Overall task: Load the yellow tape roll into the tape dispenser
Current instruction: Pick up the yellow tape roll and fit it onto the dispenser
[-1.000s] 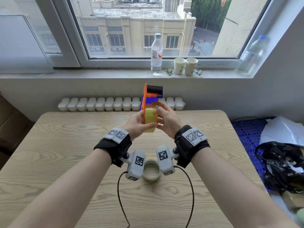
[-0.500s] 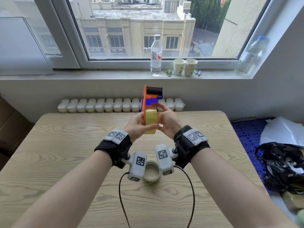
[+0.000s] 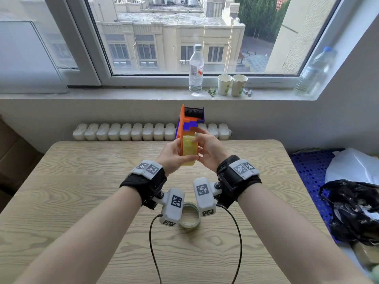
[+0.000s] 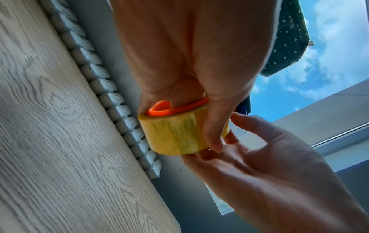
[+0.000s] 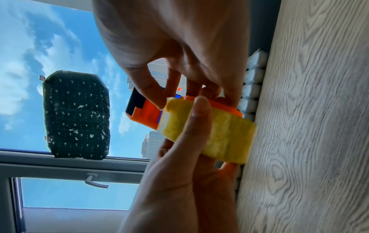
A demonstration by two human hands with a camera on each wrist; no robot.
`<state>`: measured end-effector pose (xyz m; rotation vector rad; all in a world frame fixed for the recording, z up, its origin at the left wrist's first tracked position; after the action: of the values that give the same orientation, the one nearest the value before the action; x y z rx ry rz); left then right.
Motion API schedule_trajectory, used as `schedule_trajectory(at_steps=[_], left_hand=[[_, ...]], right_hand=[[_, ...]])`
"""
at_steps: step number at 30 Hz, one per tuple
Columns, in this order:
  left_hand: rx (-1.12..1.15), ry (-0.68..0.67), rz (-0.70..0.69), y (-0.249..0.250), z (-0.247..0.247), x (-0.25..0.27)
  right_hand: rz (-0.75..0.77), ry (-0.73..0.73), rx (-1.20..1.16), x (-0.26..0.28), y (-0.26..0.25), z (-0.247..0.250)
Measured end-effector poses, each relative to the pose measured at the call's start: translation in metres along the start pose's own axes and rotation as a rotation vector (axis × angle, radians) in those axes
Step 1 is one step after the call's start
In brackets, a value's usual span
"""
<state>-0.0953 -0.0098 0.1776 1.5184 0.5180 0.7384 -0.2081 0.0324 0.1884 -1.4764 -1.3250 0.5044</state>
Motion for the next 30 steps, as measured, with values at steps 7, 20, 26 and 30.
schedule_trajectory(at_steps=[7, 20, 26, 30], left_hand=[[0.009, 0.002, 0.021, -0.0047, 0.0, 0.0004], [0.074, -0.021, 0.031, -0.0029, -0.0021, -0.0044], [0.084, -0.053, 0.045, -0.0031, -0.0001, -0.0034], [0.089, -0.064, 0.071, -0.0025, 0.0018, -0.0015]], right_hand=[[-0.048, 0.005, 0.019, 0.0014, -0.0032, -0.0026], [0.041, -0.034, 0.029, -0.001, -0.0023, 0.0058], [0.073, -0.088, 0.069, 0.0058, -0.0038, 0.0059], [0.059, -0.097, 0.085, 0.0052, -0.0017, 0.0055]])
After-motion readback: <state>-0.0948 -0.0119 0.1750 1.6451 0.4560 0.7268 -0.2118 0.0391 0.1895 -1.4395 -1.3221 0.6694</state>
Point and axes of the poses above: each hand's wrist, its own x-axis away from the middle knuckle, its own z-axis out of the back of the hand, y = z × x, the point moved 2 cm from there along -x, towards the middle knuckle, and after that the axes turned 2 degrees about z, right-handed, at the moved point
